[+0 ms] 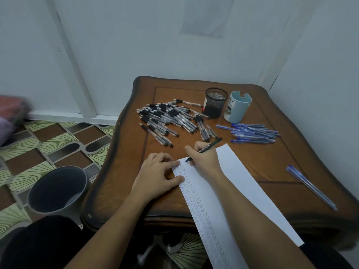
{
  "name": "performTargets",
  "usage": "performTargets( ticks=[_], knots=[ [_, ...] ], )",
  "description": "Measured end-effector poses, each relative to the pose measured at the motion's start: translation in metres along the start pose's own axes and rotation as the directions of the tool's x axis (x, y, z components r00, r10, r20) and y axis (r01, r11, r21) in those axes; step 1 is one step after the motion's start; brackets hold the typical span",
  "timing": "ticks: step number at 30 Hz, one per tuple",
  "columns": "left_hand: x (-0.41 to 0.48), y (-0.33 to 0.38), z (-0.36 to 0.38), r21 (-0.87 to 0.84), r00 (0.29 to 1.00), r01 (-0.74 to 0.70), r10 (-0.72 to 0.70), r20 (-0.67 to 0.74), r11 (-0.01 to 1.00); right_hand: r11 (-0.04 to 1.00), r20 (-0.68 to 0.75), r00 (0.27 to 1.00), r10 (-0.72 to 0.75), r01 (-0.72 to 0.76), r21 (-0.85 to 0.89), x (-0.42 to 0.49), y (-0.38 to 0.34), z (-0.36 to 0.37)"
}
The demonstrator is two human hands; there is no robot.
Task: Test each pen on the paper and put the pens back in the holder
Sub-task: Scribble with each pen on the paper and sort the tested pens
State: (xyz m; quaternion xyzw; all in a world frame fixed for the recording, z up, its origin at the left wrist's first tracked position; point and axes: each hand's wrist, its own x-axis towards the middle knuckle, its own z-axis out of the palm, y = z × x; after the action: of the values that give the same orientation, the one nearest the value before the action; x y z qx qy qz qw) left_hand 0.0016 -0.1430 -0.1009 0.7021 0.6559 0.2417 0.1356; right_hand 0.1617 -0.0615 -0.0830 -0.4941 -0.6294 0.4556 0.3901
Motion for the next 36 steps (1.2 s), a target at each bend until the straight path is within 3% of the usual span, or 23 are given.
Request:
performTargets(
  ticks=[13,36],
  knots=[
    [0.0011,-0.0016,0.0009,0.005,1.0,0.001,-0.001,0.006,1.0,0.999,0.049,0.999,-0.015,0.017,-0.043,0.0037,0.0064,0.0012],
    [0.0007,-0.0015,0.002,0.007,1.0,0.001,-0.001,-0.006,1.0,0.998,0.01,0.999,-0.044,0.044,-0.038,0.0026,0.0074,0.0003]
  ],
)
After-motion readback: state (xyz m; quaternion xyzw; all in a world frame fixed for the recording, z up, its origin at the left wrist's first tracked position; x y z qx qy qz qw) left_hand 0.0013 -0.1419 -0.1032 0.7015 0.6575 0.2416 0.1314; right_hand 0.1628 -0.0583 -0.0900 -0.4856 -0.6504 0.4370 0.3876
